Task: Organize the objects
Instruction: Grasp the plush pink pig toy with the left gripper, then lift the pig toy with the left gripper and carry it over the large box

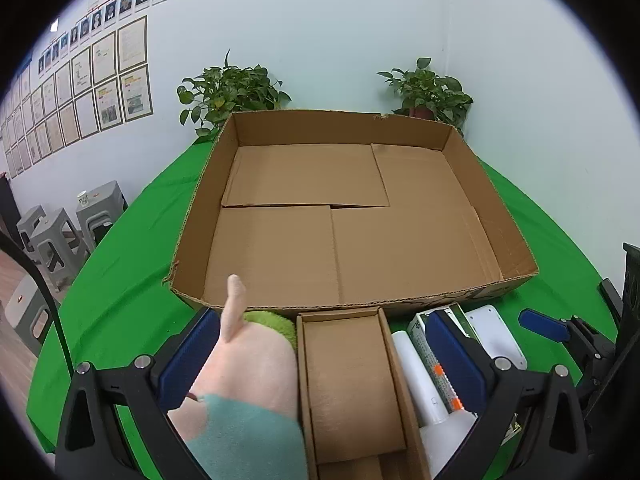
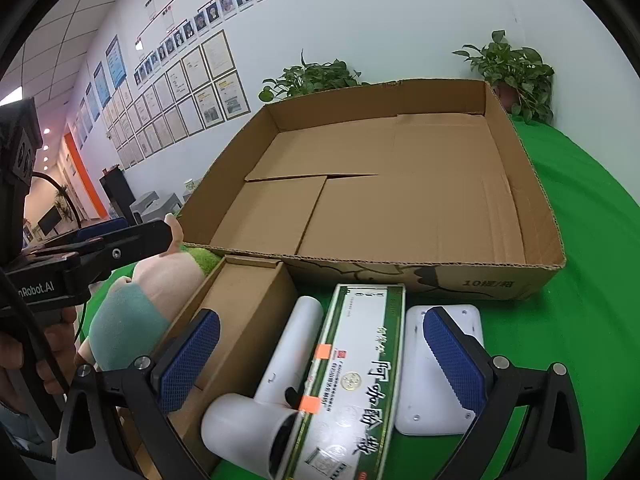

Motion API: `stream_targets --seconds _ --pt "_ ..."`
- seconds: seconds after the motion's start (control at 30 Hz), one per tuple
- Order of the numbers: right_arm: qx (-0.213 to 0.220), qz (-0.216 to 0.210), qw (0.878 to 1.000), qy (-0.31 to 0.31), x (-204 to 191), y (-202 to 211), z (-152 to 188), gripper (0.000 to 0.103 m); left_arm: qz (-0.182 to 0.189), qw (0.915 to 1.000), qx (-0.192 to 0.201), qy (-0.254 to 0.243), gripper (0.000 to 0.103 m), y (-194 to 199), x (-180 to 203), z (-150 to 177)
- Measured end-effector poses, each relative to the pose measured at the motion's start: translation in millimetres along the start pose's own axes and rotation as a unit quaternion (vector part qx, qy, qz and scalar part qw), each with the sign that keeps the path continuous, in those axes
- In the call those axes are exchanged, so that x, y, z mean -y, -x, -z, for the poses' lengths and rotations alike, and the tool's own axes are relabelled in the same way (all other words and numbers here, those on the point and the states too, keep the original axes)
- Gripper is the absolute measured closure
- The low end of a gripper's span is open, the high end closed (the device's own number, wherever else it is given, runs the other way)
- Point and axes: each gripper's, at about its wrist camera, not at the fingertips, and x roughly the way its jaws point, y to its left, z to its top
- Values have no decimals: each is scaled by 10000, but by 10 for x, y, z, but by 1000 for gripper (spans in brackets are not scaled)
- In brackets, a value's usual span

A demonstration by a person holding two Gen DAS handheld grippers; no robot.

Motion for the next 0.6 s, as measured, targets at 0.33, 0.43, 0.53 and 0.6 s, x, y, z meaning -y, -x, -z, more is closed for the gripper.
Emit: stream_targets --seconds 0.33,0.43,0.53,0.6 --pt "7 -346 9971 683 -395 -40 -184 0 287 9991 -245 192 1 93 -499 169" --pt "169 -994 9876 1201 -644 45 -223 0 486 9974 -393 365 1 111 -704 273" --pt "109 -1696 9733 1545 -887 82 -260 0 603 9940 -704 577 1 41 -893 443" --pt "101 -2107 9636 1645 -1082 97 -269 0 777 9898 -960 705 1 -39 -966 563"
